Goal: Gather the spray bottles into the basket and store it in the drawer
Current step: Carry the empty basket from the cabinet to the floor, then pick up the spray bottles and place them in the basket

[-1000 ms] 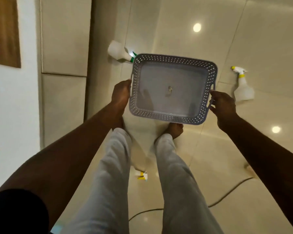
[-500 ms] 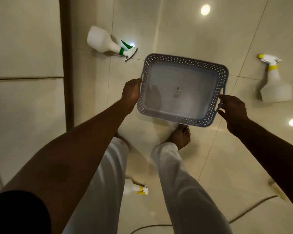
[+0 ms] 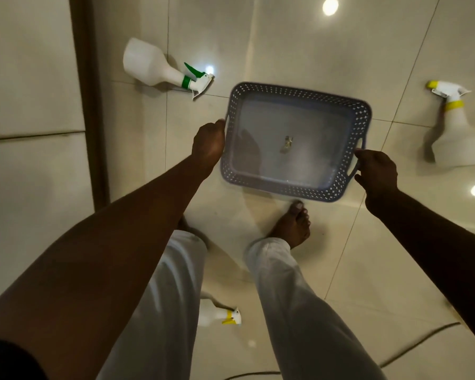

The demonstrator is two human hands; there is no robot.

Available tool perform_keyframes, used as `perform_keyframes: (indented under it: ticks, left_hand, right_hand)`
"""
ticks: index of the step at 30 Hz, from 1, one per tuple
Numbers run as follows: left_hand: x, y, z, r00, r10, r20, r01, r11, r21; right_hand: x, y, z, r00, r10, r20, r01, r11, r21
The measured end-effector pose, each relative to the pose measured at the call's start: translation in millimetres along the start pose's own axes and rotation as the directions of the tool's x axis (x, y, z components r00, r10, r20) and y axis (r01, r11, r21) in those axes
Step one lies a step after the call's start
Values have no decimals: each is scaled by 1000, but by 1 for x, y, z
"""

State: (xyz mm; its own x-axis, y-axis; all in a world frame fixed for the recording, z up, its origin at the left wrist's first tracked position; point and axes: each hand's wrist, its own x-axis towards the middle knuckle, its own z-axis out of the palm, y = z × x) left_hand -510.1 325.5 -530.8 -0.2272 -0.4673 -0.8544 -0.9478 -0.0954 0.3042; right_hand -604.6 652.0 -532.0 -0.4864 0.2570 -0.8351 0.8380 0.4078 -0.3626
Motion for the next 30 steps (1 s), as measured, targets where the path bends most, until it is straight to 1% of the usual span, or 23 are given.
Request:
perform_keyframes:
  ticks: [1,2,3,4,5,6,8,9,10,11,13,15,17,19,22,24,25,27,30]
  left_hand:
    - [2,2,-2,1000,-11,-27,12,1000,25]
    - [2,3,-5,998,-5,-62,9,998,55]
    - [3,4,-10,996,9,-88,-1,996,91]
    - [4,4,-17,993,35,-112,-21,992,121]
    - [4,4,-26,989,44,-139,-25,990,136]
    - [7,4,-36,984,56,-168,-32,989,142]
    - [14,6,-57,966,101,-237,-64,985,158]
    - [18,7,-69,952,132,-276,-86,981,172]
    - [24,7,-80,933,167,-319,-108,975,193]
    - [29,8,-91,909,204,-362,-129,967,220]
    - [40,10,-110,862,273,-427,-167,948,270]
    - [53,14,-127,838,324,-438,-198,930,308]
    - [64,19,-139,835,356,-420,-223,916,333]
    - [76,24,-149,832,378,-405,-256,910,325]
    - [93,28,-153,839,388,-381,-271,906,327]
    - [103,29,-152,857,376,-352,-263,907,328]
    - [108,28,-152,866,369,-337,-264,911,318]
    - [116,26,-151,875,372,-310,-279,910,307]
    - [128,22,-153,865,416,-282,-321,889,325]
  right_hand:
    - [0,3,1,996,-67,-52,63,995,-78]
    - [-4,3,1,987,-136,-90,116,973,-198]
    - [-11,2,3,958,-254,-132,209,936,-283]
    - [-16,2,5,913,-383,-142,310,877,-368]
    - [-23,-2,10,861,-494,-122,407,812,-419]
    - [-29,-6,17,805,-589,-73,498,737,-457]
    - [-42,-18,38,730,-682,37,627,648,-432]
    - [-50,-26,52,711,-699,75,667,636,-389]
    - [-58,-34,67,703,-705,95,691,645,-326]
    - [-66,-42,84,710,-694,115,697,671,-253]
    - [-82,-59,121,740,-652,165,671,730,-125]
    - [-96,-75,160,777,-589,222,610,792,-36]
    - [-107,-90,200,831,-468,300,475,878,52]
    - [-117,-103,237,862,-328,387,299,945,135]
    - [-123,-116,281,872,-158,462,67,976,207]
    - [-119,-117,307,885,-73,460,-25,979,203]
    - [-116,-117,318,898,-47,438,-41,981,190]
    - [-107,-115,336,925,-27,380,-36,987,158]
    - [-92,-112,358,950,-17,311,-31,988,150]
